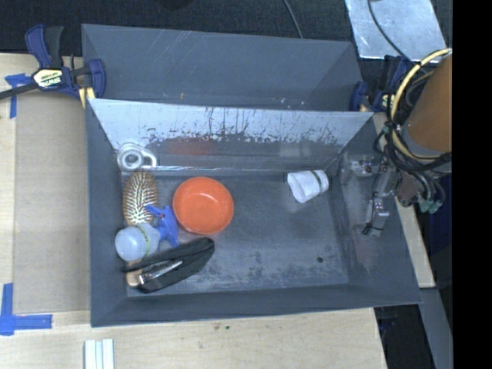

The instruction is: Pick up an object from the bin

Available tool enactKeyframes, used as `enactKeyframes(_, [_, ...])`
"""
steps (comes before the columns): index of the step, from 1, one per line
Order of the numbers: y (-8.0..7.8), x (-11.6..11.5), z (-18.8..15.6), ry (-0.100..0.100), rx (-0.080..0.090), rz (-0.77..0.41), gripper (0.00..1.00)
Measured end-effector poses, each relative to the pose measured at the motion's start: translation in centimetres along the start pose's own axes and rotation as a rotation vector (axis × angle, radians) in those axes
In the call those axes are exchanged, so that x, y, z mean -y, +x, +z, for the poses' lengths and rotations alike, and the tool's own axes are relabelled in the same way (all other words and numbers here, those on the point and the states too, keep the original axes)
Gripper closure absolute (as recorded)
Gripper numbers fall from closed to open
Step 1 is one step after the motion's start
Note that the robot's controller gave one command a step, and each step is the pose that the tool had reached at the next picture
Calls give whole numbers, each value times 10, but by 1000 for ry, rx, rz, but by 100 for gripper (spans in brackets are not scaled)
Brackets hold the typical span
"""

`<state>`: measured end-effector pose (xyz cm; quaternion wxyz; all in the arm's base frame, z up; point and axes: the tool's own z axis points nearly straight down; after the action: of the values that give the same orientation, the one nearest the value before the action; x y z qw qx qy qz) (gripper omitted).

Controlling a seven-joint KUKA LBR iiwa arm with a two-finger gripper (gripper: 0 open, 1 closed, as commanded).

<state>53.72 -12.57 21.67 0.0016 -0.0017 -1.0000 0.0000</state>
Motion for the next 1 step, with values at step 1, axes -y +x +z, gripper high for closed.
enactKeyframes(1, [-2, 0, -3, 1, 7, -3, 0])
